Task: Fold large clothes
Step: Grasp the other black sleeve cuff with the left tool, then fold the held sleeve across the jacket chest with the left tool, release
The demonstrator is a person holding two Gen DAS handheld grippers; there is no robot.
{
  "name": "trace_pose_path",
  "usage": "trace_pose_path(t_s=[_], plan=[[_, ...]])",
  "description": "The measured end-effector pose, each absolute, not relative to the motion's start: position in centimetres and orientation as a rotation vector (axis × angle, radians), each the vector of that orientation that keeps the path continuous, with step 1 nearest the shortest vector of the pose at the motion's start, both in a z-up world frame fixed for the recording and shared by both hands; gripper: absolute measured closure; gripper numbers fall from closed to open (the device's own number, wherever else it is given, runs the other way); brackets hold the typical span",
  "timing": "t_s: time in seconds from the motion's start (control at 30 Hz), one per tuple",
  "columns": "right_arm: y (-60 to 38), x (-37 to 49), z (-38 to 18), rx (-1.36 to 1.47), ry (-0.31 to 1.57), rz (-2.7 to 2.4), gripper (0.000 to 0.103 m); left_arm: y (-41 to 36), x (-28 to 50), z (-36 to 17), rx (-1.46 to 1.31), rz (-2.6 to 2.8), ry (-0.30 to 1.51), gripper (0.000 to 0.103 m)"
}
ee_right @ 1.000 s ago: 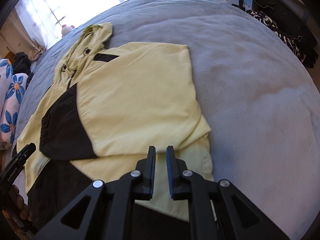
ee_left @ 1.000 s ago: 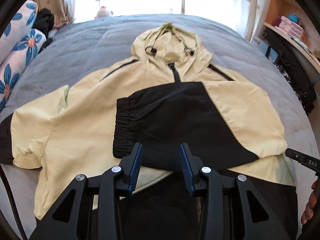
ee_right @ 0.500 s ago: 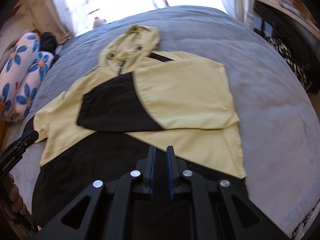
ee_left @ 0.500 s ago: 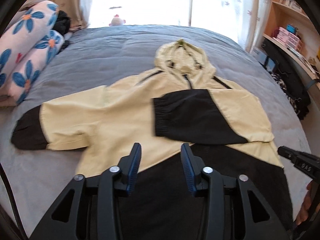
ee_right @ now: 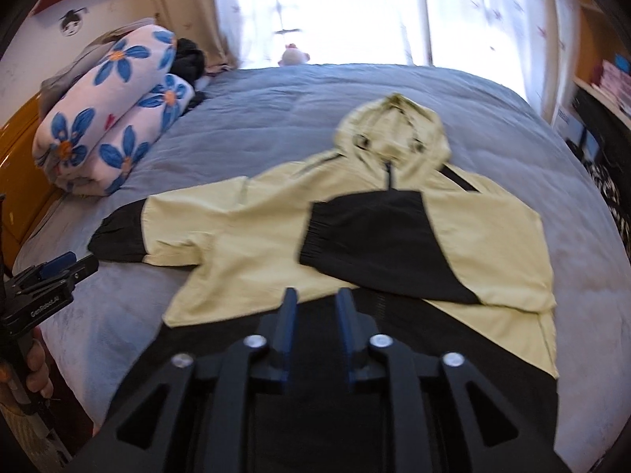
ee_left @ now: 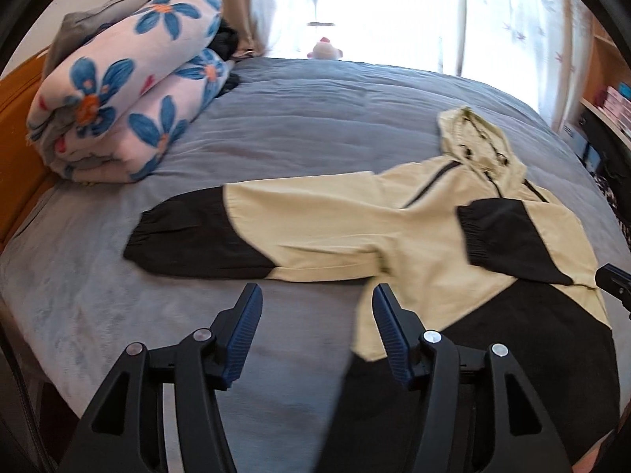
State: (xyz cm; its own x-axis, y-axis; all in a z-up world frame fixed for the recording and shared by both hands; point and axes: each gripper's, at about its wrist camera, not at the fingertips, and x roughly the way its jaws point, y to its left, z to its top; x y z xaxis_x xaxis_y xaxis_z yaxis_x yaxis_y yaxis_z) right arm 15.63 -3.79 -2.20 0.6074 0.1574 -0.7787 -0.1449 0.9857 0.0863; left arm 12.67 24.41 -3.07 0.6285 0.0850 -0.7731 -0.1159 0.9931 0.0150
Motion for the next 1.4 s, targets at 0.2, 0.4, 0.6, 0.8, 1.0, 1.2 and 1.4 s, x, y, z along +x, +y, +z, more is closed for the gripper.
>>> trace_pose_path(t_s=[0.2,0.4,0.6,0.8,1.0,1.2,1.4], plan=[[1.2,16.5,-2.7,0.006,0.865,0.196,0.070,30.3,12.9,-4.3,-0.108,0.130,0.909,0.045],[5.4,19.0,-5.4,-0.011,0.893,0.195,0.070,37.7,14.1,-8.1,-0.268,0.112,0.971,0.045],[8.9,21.0,-8.9,-0.034,0.948,0.221,0.070,44.7,16.0,-13.0,-0.475,0.106,1.013,0.045],[9.9,21.7,-11.8,-0.064,1.003,0.237,0.070,49.0,18.7,-17.2,-0.630,0.162,1.020,0.045],[8.8,22.3,-13.2,-0.028,1.036,0.228,0.070,50.1,21.4,-19.6,-0.659,0.229,0.994,0.045],[7.4,22.2,-13.7,0.009,1.055,0.222,0.070,49.4,24.3,-19.3,-0.550,0.355,0.998,0.098],[4.4,21.3,-13.0,0.078,1.054,0.214,0.070,42.6,24.1,-11.1,-0.336,0.318,0.821,0.101]])
